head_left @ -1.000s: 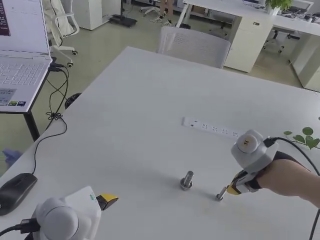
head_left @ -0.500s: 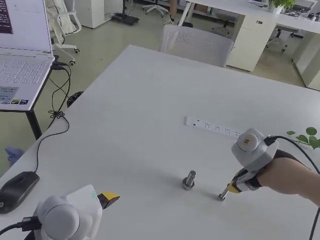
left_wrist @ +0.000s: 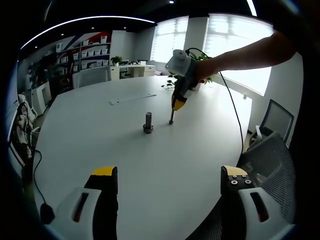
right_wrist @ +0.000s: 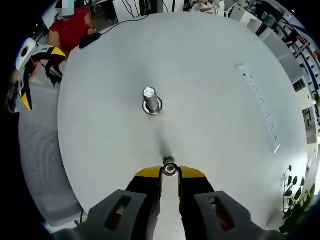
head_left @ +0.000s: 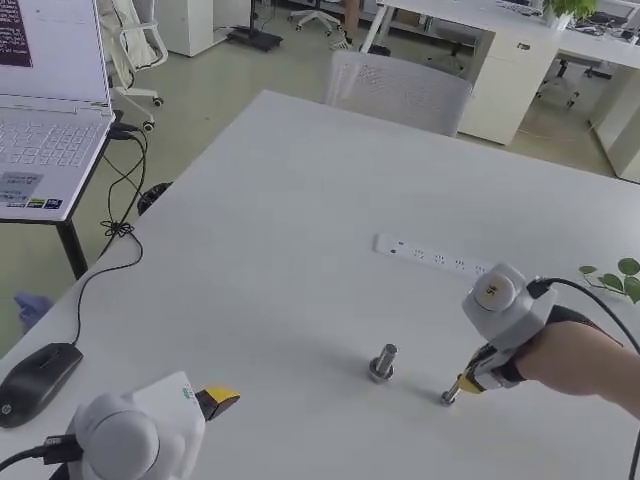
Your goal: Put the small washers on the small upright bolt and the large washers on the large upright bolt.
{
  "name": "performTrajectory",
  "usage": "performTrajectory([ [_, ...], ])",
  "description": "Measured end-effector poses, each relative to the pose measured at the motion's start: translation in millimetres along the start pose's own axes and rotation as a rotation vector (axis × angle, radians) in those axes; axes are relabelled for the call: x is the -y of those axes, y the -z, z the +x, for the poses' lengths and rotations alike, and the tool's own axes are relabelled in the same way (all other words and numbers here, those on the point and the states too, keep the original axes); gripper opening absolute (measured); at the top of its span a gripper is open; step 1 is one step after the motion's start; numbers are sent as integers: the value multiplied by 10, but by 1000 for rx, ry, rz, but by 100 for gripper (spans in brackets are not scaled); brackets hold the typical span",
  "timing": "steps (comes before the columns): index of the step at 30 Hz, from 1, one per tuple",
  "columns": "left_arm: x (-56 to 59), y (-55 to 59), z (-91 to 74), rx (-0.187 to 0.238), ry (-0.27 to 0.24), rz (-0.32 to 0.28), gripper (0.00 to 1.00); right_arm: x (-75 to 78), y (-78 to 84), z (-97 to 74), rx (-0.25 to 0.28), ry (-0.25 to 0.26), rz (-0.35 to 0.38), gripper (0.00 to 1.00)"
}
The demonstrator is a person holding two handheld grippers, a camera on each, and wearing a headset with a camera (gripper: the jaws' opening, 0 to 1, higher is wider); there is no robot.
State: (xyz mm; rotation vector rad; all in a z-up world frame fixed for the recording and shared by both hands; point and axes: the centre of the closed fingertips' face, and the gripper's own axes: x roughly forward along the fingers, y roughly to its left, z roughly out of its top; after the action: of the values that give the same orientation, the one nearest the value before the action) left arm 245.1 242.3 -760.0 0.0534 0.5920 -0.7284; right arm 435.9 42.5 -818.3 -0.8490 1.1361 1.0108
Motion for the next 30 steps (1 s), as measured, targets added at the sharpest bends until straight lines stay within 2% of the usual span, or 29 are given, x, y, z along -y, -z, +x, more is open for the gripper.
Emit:
performTrajectory([
  [11, -1, 18, -2, -3, 1, -6, 84, -5, -10, 19, -3, -4, 0, 14],
  [30, 22, -49, 13, 11, 2, 8, 85, 2, 19, 108, -14, -11, -1, 14],
])
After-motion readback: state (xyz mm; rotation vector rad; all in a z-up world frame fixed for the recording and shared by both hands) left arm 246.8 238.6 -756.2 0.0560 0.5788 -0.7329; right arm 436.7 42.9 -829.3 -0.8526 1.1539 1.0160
